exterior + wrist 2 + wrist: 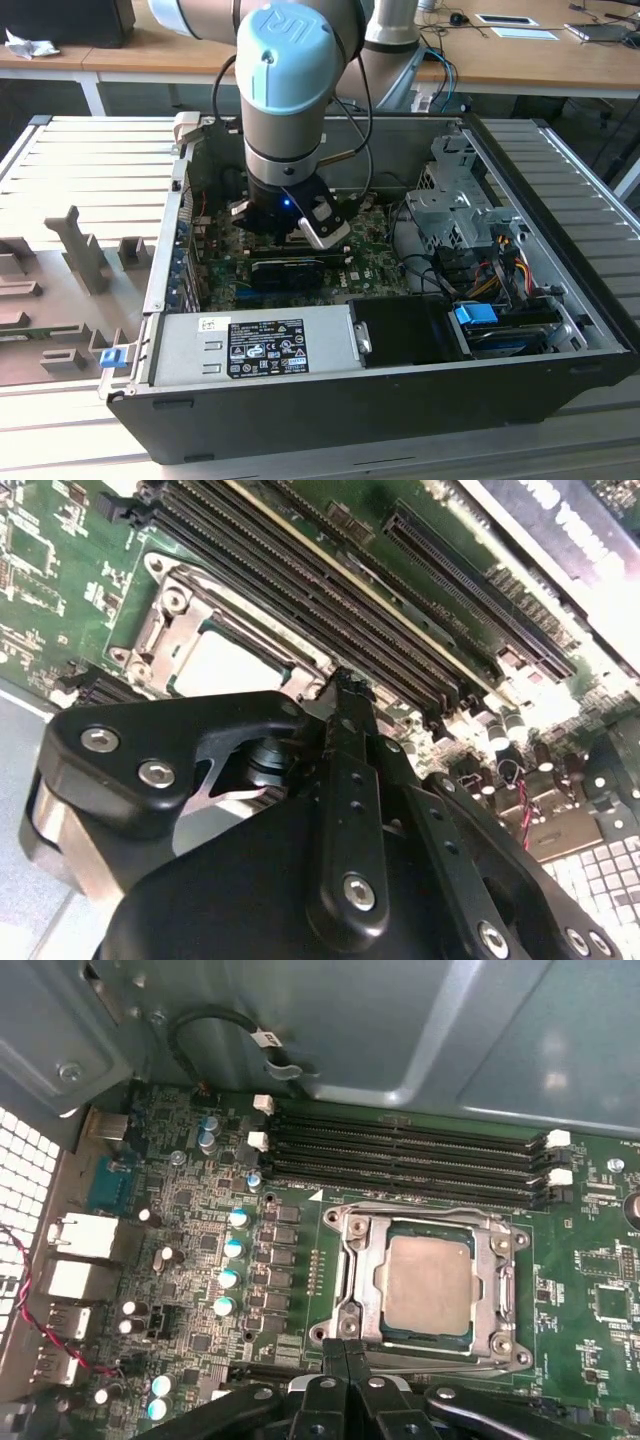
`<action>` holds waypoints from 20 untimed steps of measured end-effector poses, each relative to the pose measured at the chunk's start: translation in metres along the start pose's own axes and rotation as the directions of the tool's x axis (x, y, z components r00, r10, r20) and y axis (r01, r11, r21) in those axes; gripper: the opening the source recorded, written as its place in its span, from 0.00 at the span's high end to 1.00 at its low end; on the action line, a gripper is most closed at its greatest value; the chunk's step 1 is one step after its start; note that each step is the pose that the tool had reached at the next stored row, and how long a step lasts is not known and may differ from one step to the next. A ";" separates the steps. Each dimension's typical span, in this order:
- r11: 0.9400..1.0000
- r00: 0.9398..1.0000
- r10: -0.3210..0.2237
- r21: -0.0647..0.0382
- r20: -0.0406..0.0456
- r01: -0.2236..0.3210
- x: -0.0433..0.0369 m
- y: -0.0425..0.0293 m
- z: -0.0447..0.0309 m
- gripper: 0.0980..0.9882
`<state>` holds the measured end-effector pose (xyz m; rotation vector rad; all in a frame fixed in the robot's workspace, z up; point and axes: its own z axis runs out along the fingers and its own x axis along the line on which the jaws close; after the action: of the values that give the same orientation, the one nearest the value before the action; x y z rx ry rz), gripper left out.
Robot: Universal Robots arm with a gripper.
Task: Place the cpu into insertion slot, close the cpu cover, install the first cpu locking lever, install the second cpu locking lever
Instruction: 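Install the second cpu locking lever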
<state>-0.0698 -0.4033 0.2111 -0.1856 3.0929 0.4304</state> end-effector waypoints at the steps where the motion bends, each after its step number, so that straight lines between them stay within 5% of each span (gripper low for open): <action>1: 1.000 1.000 0.000 -0.002 0.000 0.000 0.0009 -0.0005 0.0010 0.99; 5: 1.000 1.000 0.000 -0.007 0.001 0.000 0.0024 -0.0041 0.0017 0.99; 8: 0.999 1.000 0.000 -0.035 0.004 0.000 0.0053 -0.0076 0.0011 0.99; 20: 0.996 1.000 0.000 -0.086 0.010 0.001 0.0071 -0.0119 0.0128 0.99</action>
<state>-0.0755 -0.4120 0.1953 -0.1841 3.0665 0.5629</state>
